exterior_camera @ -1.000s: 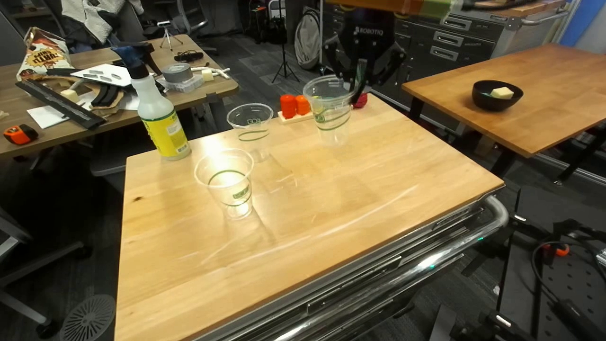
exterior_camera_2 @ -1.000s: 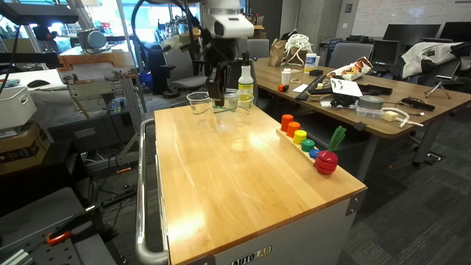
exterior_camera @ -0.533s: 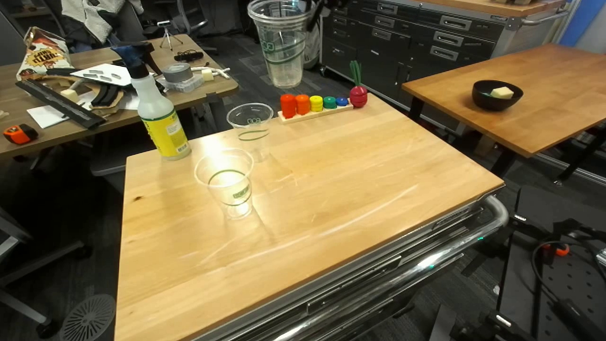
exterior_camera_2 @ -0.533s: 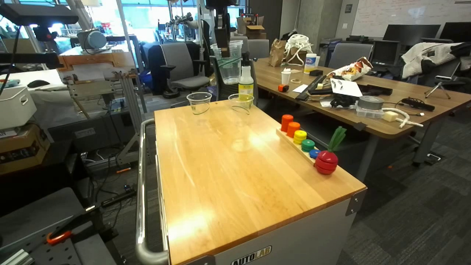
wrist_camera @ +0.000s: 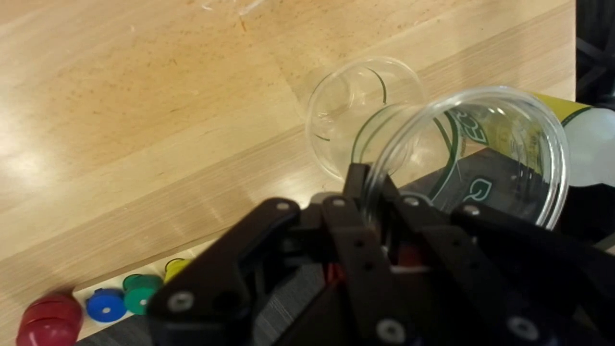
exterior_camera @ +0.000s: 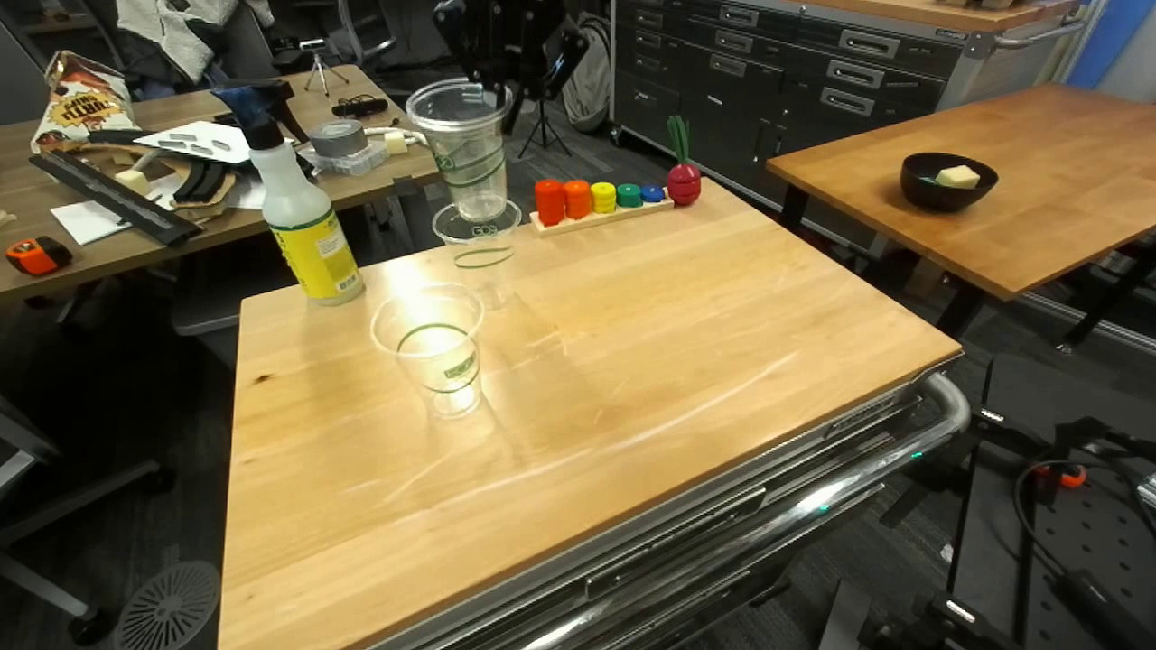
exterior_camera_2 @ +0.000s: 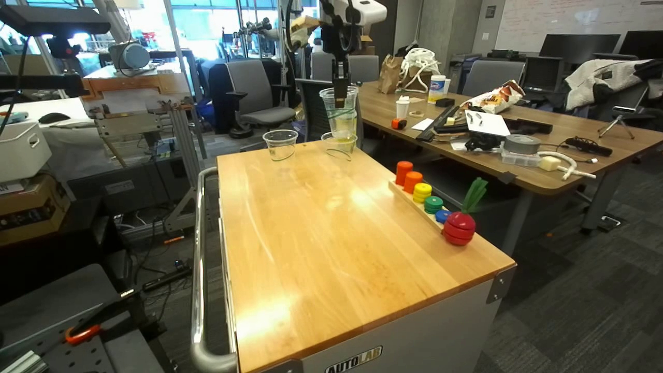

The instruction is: Stack the clear cups together

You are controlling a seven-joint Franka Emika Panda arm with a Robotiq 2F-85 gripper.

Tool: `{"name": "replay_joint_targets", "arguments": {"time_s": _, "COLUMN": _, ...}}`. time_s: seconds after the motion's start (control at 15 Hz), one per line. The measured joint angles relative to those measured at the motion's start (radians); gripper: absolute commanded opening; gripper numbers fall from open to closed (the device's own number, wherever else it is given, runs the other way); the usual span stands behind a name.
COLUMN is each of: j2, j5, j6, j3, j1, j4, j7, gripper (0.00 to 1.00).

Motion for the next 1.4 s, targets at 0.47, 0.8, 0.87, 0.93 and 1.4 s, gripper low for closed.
{"name": "replay_joint_targets", "arguments": {"time_s": 0.47, "j2": 0.149, "j5": 0.000, "j6": -0.072, "j3": 0.000, "j1": 0.030, "j4": 0.155, "j7": -0.047, "gripper": 0.05}}
{"name": "replay_joint_targets", "arguments": {"time_s": 0.8, "j2": 0.144, "j5": -0.021, "j6": -0.083, "j3": -0.013, "j1": 0.055, "j4": 0.145, "j7": -0.069, "gripper": 0.05}}
{"name": "replay_joint_targets", "arguments": {"time_s": 0.87, "j2": 0.144, "j5": -0.034, "j6": -0.083, "j3": -0.019, "j1": 0.062, "j4": 0.140, "j7": -0.069, "gripper": 0.06}}
{"name": "replay_joint_targets", "arguments": {"time_s": 0.93, "j2": 0.144, "j5": -0.049, "j6": -0.081, "j3": -0.024, "j1": 0.069, "j4": 0.134, "j7": -0.069, "gripper": 0.06}}
{"name": "replay_joint_targets", "arguments": {"time_s": 1.4, "j2": 0.146, "j5": -0.125, "j6": -0.032, "j3": -0.048, "j1": 0.092, "j4": 0.078, "j7": -0.069, "gripper": 0.44}}
